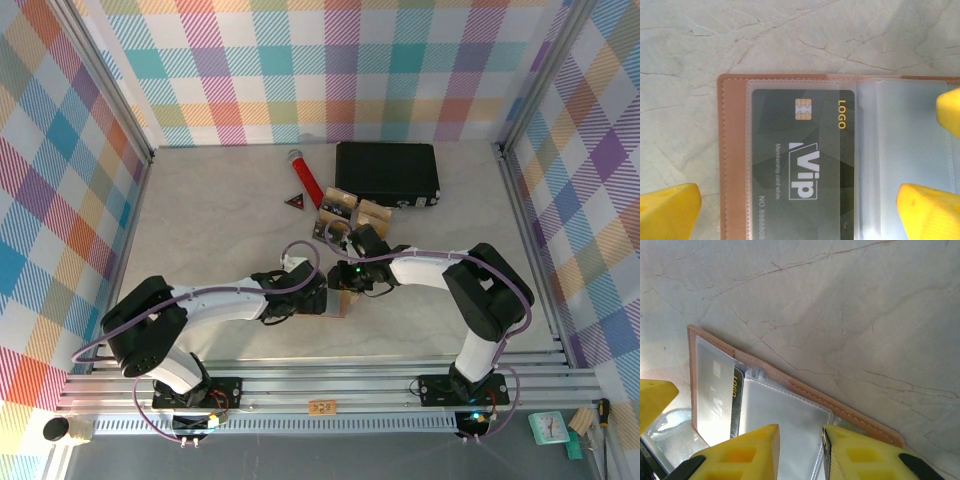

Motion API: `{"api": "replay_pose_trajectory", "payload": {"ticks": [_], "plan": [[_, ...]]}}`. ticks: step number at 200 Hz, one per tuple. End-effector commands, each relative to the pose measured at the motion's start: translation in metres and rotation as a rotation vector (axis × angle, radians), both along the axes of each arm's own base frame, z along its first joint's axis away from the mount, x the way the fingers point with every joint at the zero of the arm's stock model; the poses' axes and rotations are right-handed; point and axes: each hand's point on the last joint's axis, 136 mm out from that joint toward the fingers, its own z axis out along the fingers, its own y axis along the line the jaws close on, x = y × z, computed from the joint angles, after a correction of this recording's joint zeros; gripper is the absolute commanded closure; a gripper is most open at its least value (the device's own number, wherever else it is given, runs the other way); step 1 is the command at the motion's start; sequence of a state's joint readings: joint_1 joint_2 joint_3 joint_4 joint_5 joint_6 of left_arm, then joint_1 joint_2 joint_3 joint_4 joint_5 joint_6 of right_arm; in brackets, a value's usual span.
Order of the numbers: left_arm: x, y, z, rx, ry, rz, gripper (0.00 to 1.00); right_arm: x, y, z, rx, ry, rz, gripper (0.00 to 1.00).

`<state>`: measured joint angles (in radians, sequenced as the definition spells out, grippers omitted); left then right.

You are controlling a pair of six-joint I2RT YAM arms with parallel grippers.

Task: Put the credit cards into the card holder

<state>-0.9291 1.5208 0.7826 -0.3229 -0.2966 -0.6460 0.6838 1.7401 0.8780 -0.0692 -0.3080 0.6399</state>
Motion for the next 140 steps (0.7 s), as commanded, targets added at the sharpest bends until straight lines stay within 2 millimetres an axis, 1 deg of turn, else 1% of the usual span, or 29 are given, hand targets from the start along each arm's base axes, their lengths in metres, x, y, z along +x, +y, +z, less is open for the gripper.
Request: {"api": "replay_pose_trajectory", "payload": {"ticks": [1, 29, 54, 71, 87, 106, 117, 140], "plan": [[0.003, 0.003, 0.02, 0.026, -0.044, -0.014, 0.0, -0.005, 0.0, 0.003, 0.006, 0.006, 0.01, 0.69], [0.004, 0.009, 0.024, 0.043, -0.056, -0.014, 0.0, -0.004, -0.002, 0.014, 0.006, -0.017, 0.006, 0.68], [0.003, 0.011, 0.022, 0.055, -0.054, -0.016, 0.0, -0.003, -0.003, 0.023, 0.007, -0.038, 0.01, 0.69], [0.003, 0.012, 0.021, 0.059, -0.055, -0.017, 0.0, -0.003, -0.003, 0.025, 0.008, -0.039, 0.01, 0.75], [0.004, 0.012, 0.021, 0.06, -0.057, -0.023, 0.0, -0.004, -0.002, 0.024, 0.008, -0.035, 0.014, 0.86], [0.005, 0.011, 0.02, 0.061, -0.059, -0.032, 0.0, -0.005, 0.0, 0.02, 0.006, -0.026, 0.017, 0.97], [0.005, 0.01, 0.02, 0.062, -0.059, -0.041, 0.0, -0.006, 0.0, 0.018, 0.005, -0.02, 0.018, 1.0], [0.006, 0.008, 0.019, 0.065, -0.06, -0.054, 0.0, -0.007, 0.003, 0.013, 0.0, -0.011, 0.02, 1.0]]}}
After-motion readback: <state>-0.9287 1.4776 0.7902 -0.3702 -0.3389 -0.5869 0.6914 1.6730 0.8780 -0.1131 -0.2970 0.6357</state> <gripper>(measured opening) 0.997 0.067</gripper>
